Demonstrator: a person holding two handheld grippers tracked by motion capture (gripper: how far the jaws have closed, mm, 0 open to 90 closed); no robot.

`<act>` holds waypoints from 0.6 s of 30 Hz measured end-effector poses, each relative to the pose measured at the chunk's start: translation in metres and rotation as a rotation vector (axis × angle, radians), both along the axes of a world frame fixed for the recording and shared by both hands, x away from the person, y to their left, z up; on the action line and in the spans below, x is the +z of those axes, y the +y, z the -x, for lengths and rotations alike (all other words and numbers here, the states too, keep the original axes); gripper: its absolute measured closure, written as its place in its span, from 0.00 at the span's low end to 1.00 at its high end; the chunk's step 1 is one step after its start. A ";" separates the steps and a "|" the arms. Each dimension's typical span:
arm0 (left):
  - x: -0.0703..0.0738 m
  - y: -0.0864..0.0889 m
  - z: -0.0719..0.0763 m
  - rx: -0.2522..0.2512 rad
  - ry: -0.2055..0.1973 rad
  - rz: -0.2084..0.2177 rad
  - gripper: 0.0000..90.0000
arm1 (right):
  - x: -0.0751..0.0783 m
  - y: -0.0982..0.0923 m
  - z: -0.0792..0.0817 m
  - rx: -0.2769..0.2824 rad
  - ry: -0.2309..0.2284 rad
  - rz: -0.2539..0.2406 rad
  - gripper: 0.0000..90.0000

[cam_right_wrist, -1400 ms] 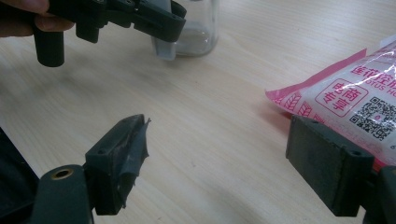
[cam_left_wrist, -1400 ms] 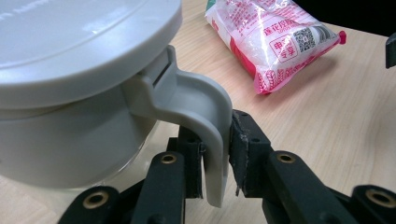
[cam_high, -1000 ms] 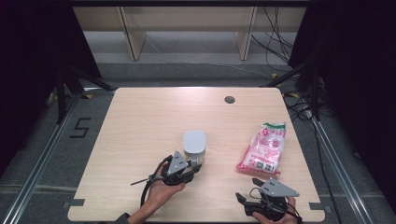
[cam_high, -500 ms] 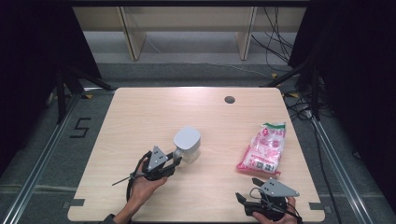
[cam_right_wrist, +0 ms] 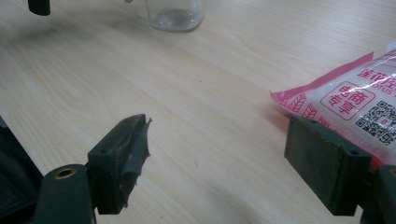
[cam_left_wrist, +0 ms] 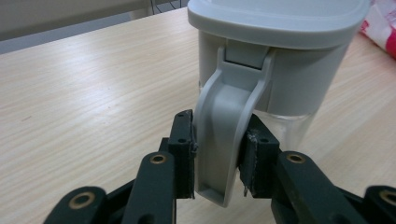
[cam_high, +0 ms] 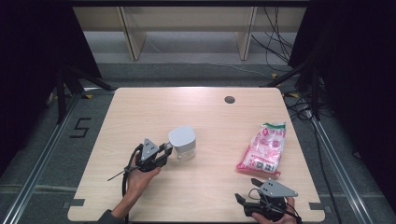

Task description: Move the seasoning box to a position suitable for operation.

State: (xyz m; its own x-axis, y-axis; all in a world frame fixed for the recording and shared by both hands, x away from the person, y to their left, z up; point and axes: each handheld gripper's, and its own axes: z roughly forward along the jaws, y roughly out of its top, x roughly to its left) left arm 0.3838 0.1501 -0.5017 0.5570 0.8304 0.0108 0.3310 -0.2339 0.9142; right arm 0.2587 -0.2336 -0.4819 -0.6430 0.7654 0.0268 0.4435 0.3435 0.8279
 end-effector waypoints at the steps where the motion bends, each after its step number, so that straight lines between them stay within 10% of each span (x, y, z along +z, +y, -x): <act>1: 0.000 0.000 0.000 0.000 0.000 0.000 0.76 | 0.000 0.000 -0.001 0.000 -0.012 0.005 0.25; 18: -0.001 -0.006 0.001 -0.137 -0.004 0.014 0.77 | 0.001 0.000 0.000 0.009 0.010 -0.003 0.25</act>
State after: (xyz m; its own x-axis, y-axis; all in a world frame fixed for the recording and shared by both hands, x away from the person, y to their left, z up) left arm 0.3827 0.1444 -0.5030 0.6654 0.7465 0.0020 0.2933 -0.2638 0.9189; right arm 0.2586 -0.2336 -0.4810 -0.6496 0.7595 0.0358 0.4487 0.3449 0.8244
